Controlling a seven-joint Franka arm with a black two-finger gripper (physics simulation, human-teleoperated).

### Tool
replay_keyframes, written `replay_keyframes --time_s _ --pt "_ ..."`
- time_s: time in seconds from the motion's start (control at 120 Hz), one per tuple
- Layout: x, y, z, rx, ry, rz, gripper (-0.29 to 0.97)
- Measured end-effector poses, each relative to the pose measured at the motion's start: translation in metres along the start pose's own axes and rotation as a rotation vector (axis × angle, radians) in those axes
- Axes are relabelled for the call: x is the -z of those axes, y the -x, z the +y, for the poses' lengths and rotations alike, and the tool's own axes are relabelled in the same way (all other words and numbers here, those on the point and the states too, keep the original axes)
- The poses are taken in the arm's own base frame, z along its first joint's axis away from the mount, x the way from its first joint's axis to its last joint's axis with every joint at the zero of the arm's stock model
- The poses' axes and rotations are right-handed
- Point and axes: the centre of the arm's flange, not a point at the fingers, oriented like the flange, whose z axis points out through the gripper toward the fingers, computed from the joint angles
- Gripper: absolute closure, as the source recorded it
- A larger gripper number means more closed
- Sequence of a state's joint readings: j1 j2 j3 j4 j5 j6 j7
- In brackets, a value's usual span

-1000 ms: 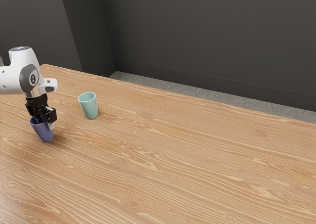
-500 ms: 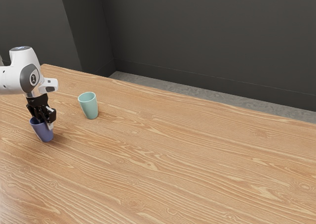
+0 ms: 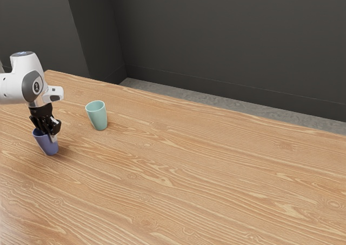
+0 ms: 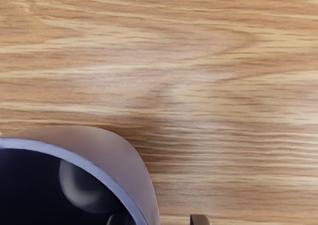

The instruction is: Place the left cup onto the right cup

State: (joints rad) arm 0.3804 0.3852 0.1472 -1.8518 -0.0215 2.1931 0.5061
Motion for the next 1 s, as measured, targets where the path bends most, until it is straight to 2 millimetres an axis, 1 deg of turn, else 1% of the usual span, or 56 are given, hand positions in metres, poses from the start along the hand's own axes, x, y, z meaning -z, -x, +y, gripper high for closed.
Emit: replay_keyframes --time_s 0.35,0.667,0.833,1.0 --pt "0.001 -0.001 0.0 -0.003 -0.005 0.005 0.75" --pt "0.005 -0.002 0.002 -0.003 -0.013 0.01 0.78" --pt "0.013 -0.003 0.004 -0.005 -0.019 0.023 0.78" --pt "0.029 -0.006 0.009 -0.014 -0.029 0.047 0.79"
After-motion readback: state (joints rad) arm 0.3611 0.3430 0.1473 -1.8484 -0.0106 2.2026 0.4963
